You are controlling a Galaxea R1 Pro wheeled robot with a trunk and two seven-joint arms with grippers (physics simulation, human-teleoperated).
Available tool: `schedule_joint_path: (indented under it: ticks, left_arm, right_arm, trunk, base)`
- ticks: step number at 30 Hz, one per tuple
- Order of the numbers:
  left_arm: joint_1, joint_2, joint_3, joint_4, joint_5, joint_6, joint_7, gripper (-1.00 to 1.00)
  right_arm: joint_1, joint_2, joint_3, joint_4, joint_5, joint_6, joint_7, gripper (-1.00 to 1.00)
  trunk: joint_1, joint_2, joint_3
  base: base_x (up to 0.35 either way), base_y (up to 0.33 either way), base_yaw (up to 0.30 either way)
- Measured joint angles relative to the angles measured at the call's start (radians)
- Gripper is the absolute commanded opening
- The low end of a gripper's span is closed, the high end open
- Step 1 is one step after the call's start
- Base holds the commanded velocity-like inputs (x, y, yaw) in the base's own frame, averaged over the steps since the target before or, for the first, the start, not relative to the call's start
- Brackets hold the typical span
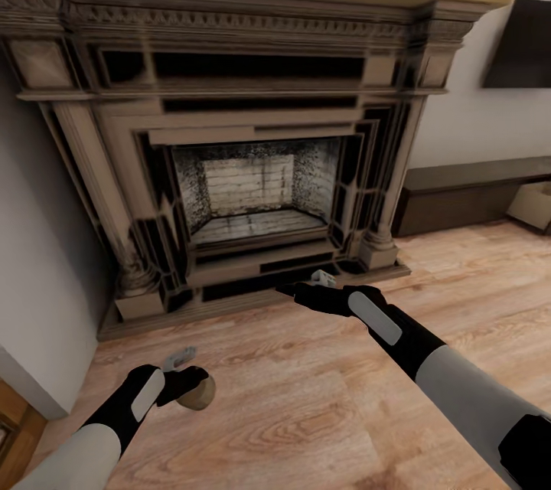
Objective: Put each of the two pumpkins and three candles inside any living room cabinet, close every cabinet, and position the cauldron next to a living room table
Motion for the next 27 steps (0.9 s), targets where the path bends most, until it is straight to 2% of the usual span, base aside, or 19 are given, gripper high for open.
schedule_joint_path:
  ticks: [12, 27]
  left_arm:
    - [0.0, 0.002, 0.002, 0.0, 0.0, 0.025, -0.003, -1.0]
    - [0.0, -0.002, 0.0, 0.0, 0.001, 0.026, -0.006, -1.0]
  right_arm:
    - [0.0, 0.0, -0.003, 0.019, -0.001, -0.001, 0.005, 1.0]
    - [0.0, 0.0, -0.005, 0.035, -0.002, -0.001, 0.008, 1.0]
  trunk:
    - [-0.005, 0.003, 0.06]
    - [-0.061, 0.105, 0.122]
  base:
    - [0.0, 0.0, -0.241]
    - [0.0, 0.0, -0.244]
